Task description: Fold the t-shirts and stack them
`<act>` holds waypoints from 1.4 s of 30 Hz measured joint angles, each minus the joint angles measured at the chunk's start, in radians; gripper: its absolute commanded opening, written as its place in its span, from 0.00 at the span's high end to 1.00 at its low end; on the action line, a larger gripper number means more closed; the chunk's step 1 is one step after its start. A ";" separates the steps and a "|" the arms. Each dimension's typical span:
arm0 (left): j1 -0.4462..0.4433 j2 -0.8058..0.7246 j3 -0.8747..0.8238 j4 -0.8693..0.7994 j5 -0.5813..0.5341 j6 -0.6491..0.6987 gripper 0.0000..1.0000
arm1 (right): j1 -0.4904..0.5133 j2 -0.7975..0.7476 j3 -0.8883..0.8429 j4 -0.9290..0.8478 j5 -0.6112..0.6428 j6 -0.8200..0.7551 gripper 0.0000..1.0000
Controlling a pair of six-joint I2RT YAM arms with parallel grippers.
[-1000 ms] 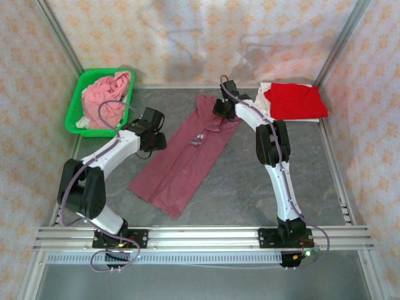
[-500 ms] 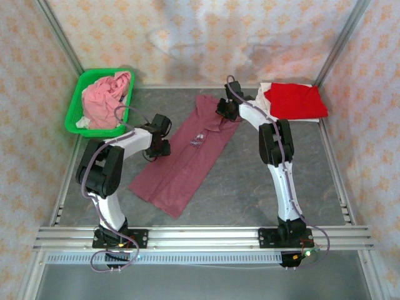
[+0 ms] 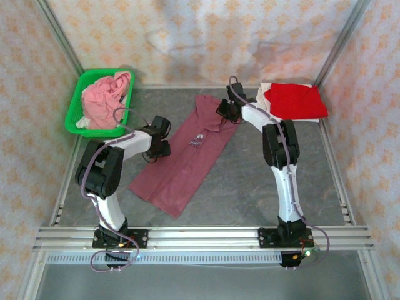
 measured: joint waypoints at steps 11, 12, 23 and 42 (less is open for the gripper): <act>0.001 -0.001 -0.005 0.010 0.000 -0.014 0.62 | -0.006 -0.074 -0.076 0.045 0.021 0.052 0.57; 0.001 -0.001 -0.005 0.010 0.000 -0.015 0.62 | -0.006 -0.072 -0.076 0.039 0.021 0.055 0.57; 0.001 -0.001 -0.005 0.010 0.000 -0.019 0.62 | -0.005 -0.002 -0.035 0.002 -0.016 0.066 0.61; 0.001 -0.009 -0.021 0.031 -0.007 -0.030 0.62 | 0.003 0.021 -0.024 0.008 -0.028 0.080 1.00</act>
